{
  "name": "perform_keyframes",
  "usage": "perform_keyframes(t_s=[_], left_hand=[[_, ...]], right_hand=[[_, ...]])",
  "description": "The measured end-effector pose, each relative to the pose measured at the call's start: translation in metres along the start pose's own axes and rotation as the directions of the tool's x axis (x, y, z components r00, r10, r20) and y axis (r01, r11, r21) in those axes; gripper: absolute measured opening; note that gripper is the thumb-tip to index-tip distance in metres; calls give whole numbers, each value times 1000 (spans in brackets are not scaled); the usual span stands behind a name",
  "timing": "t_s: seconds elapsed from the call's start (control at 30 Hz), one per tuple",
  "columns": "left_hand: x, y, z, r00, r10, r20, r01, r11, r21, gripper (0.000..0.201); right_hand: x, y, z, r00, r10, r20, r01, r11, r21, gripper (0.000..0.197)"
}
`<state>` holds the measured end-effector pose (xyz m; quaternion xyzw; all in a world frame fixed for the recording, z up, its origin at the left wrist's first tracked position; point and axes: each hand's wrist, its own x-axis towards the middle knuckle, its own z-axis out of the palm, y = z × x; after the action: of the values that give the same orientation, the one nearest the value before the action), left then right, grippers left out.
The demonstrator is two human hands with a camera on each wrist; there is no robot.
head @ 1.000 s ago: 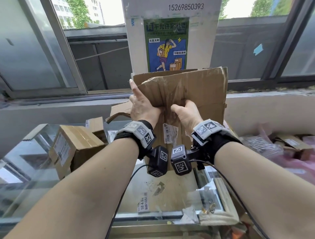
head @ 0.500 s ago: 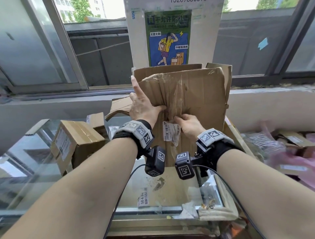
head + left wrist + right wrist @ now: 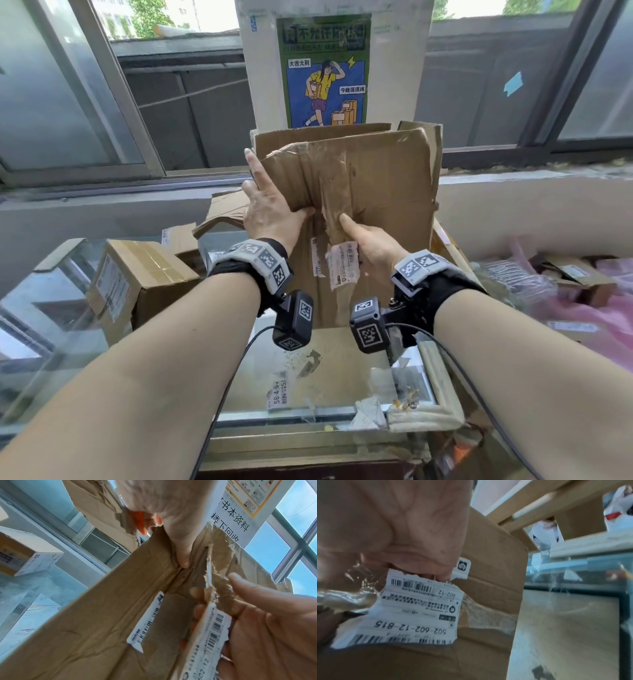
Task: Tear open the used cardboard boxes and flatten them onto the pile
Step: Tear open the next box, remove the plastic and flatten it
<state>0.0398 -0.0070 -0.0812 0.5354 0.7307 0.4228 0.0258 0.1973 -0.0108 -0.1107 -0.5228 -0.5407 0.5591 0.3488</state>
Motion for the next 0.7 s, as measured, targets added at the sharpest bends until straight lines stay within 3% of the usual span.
perform_keyframes(t_s=[0.07, 0.13, 0.23, 0.33, 0.43, 0.5, 0.6, 0.7], left_hand=[[-3, -2, 1, 996, 73, -41, -70, 994, 85, 125], [-9, -4, 2, 969, 205, -138, -170, 958, 231, 117], [-19, -9, 5, 841, 488, -233, -386, 843, 374, 104], [-34, -22, 9, 739, 646, -194, -549, 743, 382, 87], [-63, -39, 15, 649, 757, -68, -726, 644, 243, 75], [-86, -51, 19, 650, 750, 124, -759, 631, 161, 74], [-102, -54, 21, 628, 655, 421, -773, 586, 241, 85], [-99, -34, 14, 662, 533, 526, -745, 543, 387, 92]], right_hand=[[-1, 3, -10, 999, 11, 51, -8, 999, -53, 62], [-5, 9, -12, 989, 50, 139, -23, 981, -192, 35], [-8, 29, -8, 968, 187, 170, -105, 910, -401, 26], [-9, 50, -4, 970, 214, 118, -158, 919, -361, 27], [-14, 45, -3, 994, 99, 52, -79, 948, -307, 19], [-13, 27, -7, 1000, 13, 20, -7, 963, -269, 20], [-10, -6, -15, 993, -102, -59, 80, 950, -302, 25], [-11, -29, -17, 998, -60, -9, 54, 947, -316, 15]])
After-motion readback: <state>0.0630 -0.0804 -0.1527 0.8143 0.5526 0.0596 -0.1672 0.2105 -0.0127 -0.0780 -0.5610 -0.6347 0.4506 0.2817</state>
